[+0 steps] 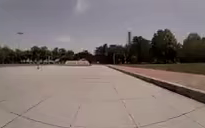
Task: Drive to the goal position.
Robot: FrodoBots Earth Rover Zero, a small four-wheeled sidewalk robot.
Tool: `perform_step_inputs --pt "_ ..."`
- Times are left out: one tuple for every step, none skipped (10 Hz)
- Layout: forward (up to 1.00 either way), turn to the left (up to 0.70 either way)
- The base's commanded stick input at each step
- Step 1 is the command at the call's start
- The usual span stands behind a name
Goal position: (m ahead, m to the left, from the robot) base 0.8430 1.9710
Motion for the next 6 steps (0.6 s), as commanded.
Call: perform_step_inputs --pt "1.00 0.00" --pt "1.00 0.00" --pt "1.00 0.00" --pt "1.00 0.00" --pt "1.00 0.00" --pt "1.00 0.00"
